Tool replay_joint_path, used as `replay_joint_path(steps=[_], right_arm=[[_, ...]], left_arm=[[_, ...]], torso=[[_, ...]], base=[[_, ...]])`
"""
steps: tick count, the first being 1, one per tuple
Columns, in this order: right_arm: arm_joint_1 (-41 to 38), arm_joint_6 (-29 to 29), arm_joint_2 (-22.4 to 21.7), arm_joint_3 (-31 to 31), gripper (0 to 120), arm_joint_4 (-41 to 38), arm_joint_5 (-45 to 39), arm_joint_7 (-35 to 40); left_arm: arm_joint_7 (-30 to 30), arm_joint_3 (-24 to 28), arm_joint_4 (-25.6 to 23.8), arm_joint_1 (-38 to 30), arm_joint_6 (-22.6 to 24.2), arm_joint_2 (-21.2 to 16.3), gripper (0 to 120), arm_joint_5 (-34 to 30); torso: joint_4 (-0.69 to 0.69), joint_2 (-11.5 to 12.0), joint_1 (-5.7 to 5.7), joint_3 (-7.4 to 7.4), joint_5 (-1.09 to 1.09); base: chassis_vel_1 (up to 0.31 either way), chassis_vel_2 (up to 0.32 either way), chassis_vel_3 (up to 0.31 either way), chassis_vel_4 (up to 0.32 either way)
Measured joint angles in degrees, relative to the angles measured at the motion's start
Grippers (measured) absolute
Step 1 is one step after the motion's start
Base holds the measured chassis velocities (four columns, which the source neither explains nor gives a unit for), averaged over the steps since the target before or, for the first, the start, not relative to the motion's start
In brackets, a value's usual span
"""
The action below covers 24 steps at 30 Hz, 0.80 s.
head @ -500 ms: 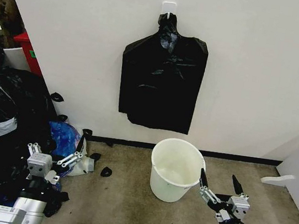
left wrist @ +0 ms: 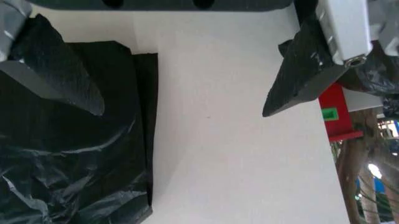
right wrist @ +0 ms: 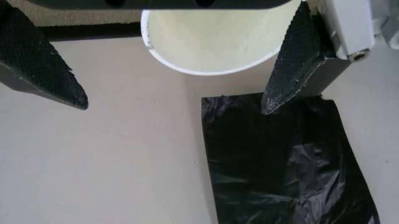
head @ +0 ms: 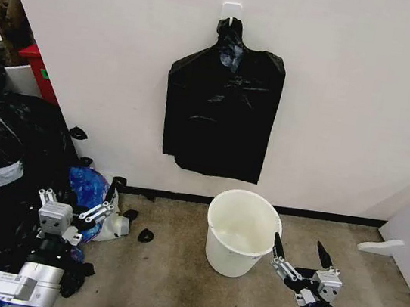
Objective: Place the garbage bag over the trash bin.
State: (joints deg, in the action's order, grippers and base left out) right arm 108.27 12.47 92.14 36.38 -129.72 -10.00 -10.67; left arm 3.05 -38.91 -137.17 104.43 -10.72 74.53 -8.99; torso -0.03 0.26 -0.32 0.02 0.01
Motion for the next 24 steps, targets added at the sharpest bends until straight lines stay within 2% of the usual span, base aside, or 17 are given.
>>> replay_joint_path(steps=[11,15,17,24], right_arm=[[-0.79,-1.56,0.00,0.18,100,-0.29,-1.93,0.01],[-2.47,-5.64,0.00,-1.52,100,-2.40,-9.57,-0.06],[-5.21,-8.17,0.00,-3.14,100,-3.16,-16.30,0.49],[-15.17,-17.97,-0.96,-7.51,100,-6.39,-28.78,8.35]], left_arm=[[-0.44,0.32,-0.55,0.00,0.94,0.16,100,-0.02],[-0.43,0.23,-0.44,-0.04,0.97,0.15,100,-0.58],[-0.37,0.03,-0.48,-0.10,1.04,0.13,100,-0.79],[-0.28,0.01,-0.77,-0.92,1.19,0.03,100,-0.79]], torso=[[0.00,0.00,0.00,0.00,0.00],[-0.01,0.00,0.00,0.00,0.00],[0.00,0.00,0.00,0.00,-0.01],[0.03,0.00,0.00,0.00,0.00]], base=[[0.000,0.000,0.000,0.000],[0.000,0.000,0.000,0.000],[0.000,0.000,0.000,0.000],[0.000,0.000,0.000,0.000]])
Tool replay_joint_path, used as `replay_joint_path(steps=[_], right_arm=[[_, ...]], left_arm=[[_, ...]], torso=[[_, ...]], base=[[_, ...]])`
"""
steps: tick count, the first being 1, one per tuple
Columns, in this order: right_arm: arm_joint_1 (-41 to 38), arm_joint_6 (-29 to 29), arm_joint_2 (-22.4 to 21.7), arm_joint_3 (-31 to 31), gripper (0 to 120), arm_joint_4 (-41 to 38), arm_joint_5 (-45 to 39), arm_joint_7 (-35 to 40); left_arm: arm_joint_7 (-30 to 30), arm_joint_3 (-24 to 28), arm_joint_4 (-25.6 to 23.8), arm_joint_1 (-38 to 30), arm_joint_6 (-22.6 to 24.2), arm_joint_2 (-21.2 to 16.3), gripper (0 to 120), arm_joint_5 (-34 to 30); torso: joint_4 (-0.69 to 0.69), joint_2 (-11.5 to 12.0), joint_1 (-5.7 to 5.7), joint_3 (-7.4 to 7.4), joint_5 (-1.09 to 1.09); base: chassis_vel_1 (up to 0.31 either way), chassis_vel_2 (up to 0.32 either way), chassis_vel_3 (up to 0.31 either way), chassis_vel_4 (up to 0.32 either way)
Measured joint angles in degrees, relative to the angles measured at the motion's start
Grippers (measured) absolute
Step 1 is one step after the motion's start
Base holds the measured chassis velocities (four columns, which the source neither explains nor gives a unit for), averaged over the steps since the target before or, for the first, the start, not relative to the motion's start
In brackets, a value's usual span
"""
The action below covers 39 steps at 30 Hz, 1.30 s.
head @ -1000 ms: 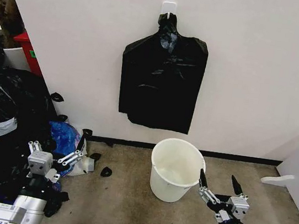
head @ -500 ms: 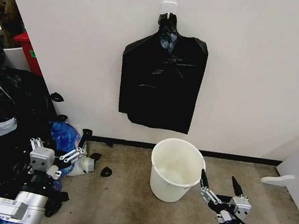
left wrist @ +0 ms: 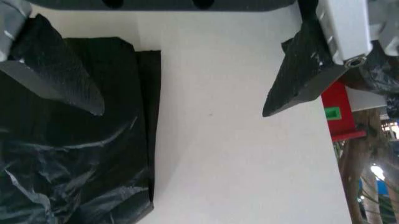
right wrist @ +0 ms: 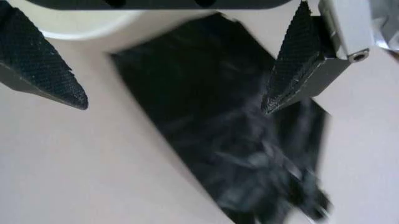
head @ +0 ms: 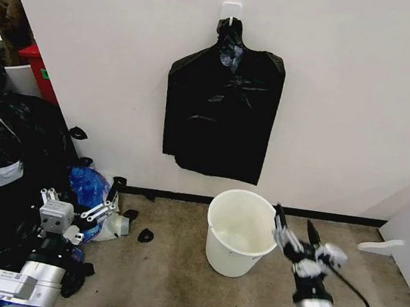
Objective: Place the garbage bag over the trash bin.
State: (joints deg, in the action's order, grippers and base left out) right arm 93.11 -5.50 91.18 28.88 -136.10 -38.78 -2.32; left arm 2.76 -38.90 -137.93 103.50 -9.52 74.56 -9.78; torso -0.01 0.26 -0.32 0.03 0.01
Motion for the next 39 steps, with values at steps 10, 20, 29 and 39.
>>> replay_joint_path(steps=[10,20,29,39], right_arm=[[-17.34,-7.61,-1.40,-6.60,100,-1.40,-21.92,13.92],[-32.75,-7.89,-3.56,-10.79,100,9.12,-28.88,15.84],[-49.09,-6.49,-4.07,-14.17,100,16.38,-39.77,26.15],[-60.14,-3.00,-0.35,-15.60,100,25.75,-38.22,30.69]], left_arm=[[0.36,1.12,1.12,-4.63,1.87,-2.31,100,-0.13],[1.08,0.84,-0.11,-5.07,1.98,-1.38,100,0.74],[1.32,0.83,-0.90,-4.77,4.28,-0.53,100,1.18],[1.25,0.68,-0.75,-4.38,4.32,-0.07,100,1.72]], torso=[[-0.02,0.00,0.00,0.01,0.01],[-0.02,0.00,0.00,0.01,0.00],[-0.02,0.00,-0.01,0.00,0.00],[-0.02,0.00,-0.01,0.00,0.00]], base=[[0.000,0.000,0.000,0.000],[0.000,0.000,0.000,0.000],[0.000,0.000,0.000,0.000],[0.000,0.000,0.000,0.000]])
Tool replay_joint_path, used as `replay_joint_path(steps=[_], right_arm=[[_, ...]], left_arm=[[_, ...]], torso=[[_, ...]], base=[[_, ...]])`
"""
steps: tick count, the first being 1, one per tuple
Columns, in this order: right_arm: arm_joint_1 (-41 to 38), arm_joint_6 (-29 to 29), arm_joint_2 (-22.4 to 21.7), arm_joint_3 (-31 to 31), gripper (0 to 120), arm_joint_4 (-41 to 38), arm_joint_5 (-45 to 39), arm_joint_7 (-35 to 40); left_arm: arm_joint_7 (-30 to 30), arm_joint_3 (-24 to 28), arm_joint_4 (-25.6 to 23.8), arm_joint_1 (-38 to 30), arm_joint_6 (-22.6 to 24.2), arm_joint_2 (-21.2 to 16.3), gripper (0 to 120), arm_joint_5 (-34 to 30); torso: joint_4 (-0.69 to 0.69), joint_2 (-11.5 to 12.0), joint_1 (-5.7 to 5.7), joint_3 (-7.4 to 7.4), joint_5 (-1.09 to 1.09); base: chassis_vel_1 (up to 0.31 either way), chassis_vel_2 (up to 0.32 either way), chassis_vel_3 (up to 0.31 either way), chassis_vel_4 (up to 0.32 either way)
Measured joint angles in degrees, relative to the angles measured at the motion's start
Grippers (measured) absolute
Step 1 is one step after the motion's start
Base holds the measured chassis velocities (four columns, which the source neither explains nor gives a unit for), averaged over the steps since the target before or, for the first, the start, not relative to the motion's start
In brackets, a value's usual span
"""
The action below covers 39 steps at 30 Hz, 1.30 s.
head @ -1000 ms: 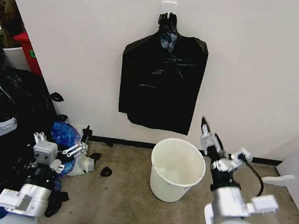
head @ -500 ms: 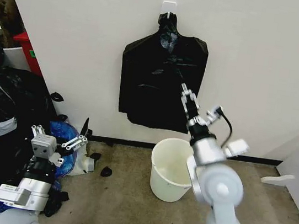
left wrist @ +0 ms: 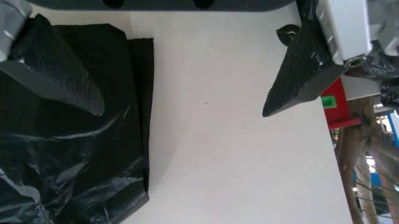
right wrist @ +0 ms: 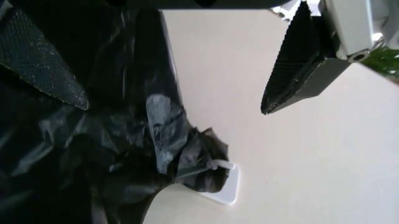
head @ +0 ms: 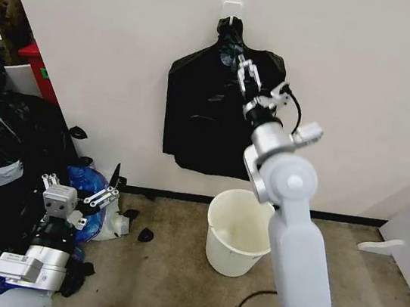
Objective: Place the garbage bag over the trash bin.
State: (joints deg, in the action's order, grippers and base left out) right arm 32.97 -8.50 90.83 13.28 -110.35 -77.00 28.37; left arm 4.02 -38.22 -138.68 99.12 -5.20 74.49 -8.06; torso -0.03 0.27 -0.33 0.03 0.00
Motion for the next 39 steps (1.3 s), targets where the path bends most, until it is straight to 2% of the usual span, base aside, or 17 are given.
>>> replay_joint_path(steps=[10,13,19,24,31,35,36,38,39], right_arm=[[-2.59,0.32,1.09,-0.29,98,3.53,1.56,0.72],[-2.87,0.33,1.25,-0.76,91,3.57,1.56,0.75],[-4.83,0.33,1.28,-1.39,65,5.10,1.42,0.78],[-6.21,0.32,1.30,-1.47,57,6.20,1.43,0.78],[-7.35,0.32,1.37,-1.55,53,7.86,1.51,0.74],[-7.89,0.34,1.37,-1.64,45,8.70,1.54,0.71],[-8.13,0.49,1.37,-1.63,39,9.13,1.54,0.67],[-8.17,0.58,1.37,-1.62,35,9.26,1.52,0.66],[-8.15,0.73,1.37,-1.63,29,9.35,1.49,0.53]], left_arm=[[-0.05,0.03,0.22,-0.36,-0.14,0.16,100,0.13],[-0.07,0.04,0.49,-0.41,-0.21,0.31,100,0.15],[-0.24,0.23,0.99,-0.45,-0.58,0.52,100,0.51],[-0.40,0.20,1.40,-0.53,-1.08,0.60,100,0.63],[-0.59,0.51,1.58,-0.55,-1.28,0.65,100,0.92],[-0.61,0.59,1.58,-0.69,-1.30,0.62,100,0.92],[-0.61,0.62,1.58,-0.71,-1.31,0.64,100,0.92],[-0.61,0.64,1.58,-0.72,-1.34,0.66,100,0.92],[-0.61,0.65,1.58,-0.76,-1.41,0.70,100,0.92]], torso=[[-0.01,0.00,0.00,0.00,0.01],[-0.01,0.00,0.01,-0.01,0.01],[0.00,0.00,0.01,0.00,0.01],[-0.01,0.00,0.01,-0.01,0.00],[-0.01,0.00,0.01,-0.01,0.01],[0.00,0.00,0.01,-0.01,0.01],[0.00,0.00,0.01,-0.01,0.00],[0.00,0.00,0.01,0.00,0.01],[0.00,0.00,0.01,-0.01,0.01]], base=[[0.000,0.000,0.000,0.000],[0.000,0.000,0.000,0.000],[0.000,0.000,0.000,0.000],[0.000,0.000,0.000,0.000],[0.000,0.000,0.000,0.000],[0.000,0.000,0.000,0.000],[0.000,0.000,0.000,0.000],[0.000,0.000,0.000,0.000],[0.000,0.000,0.000,0.000]])
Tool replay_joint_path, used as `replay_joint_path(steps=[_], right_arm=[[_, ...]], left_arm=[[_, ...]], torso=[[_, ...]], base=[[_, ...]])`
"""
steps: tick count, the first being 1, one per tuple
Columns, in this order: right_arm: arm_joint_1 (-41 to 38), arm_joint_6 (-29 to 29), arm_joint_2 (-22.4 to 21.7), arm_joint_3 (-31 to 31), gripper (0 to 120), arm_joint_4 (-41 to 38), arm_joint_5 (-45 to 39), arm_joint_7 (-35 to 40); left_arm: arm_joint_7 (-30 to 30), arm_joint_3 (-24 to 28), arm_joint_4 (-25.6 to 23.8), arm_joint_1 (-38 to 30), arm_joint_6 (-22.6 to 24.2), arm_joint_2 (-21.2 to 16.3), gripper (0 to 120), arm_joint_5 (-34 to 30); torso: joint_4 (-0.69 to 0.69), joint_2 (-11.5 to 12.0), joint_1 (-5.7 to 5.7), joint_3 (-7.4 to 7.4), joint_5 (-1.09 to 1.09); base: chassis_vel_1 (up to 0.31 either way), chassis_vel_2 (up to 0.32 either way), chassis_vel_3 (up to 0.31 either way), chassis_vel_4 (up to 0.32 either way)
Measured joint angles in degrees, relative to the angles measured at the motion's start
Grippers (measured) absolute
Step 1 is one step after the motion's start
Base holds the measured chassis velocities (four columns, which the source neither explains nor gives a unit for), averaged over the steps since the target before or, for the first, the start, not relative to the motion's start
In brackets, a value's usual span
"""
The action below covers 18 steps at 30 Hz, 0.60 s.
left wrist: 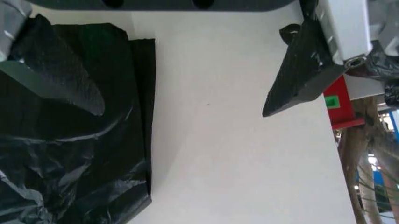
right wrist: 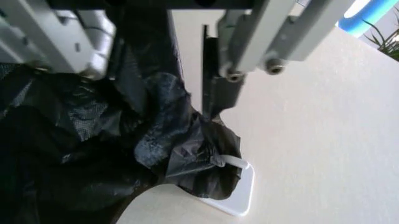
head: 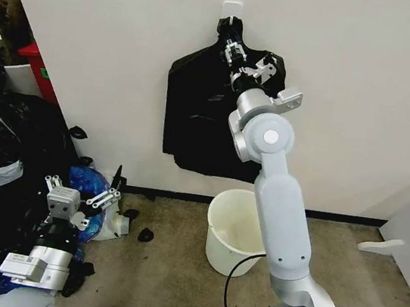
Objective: Place the garbage bag over the trash bin.
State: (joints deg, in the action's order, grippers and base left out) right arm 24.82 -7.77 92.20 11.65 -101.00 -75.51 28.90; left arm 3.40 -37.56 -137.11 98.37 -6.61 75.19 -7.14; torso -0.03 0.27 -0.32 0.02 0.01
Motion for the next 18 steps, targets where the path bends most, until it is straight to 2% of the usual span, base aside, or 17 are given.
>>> replay_joint_path(steps=[4,8,18], right_arm=[[0.63,0.23,-0.05,-0.27,11,-0.23,-0.01,-0.59],[0.99,0.25,-0.21,-0.38,1,-0.36,0.01,-0.76],[6.61,-0.07,-1.65,-0.06,0,-1.45,0.09,-2.55]], left_arm=[[0.00,0.12,0.00,-0.12,-0.14,0.02,100,0.00],[0.03,0.15,0.02,-0.16,-0.30,-0.01,100,-0.02],[0.14,0.10,0.35,-0.31,-1.13,0.10,100,-0.32]], torso=[[0.00,0.00,0.00,0.00,0.00],[0.00,0.00,0.00,0.00,0.00],[0.00,0.00,0.00,0.00,0.00]], base=[[0.000,0.000,0.000,0.000],[0.000,0.000,0.000,0.000],[0.000,0.000,0.000,0.000]])
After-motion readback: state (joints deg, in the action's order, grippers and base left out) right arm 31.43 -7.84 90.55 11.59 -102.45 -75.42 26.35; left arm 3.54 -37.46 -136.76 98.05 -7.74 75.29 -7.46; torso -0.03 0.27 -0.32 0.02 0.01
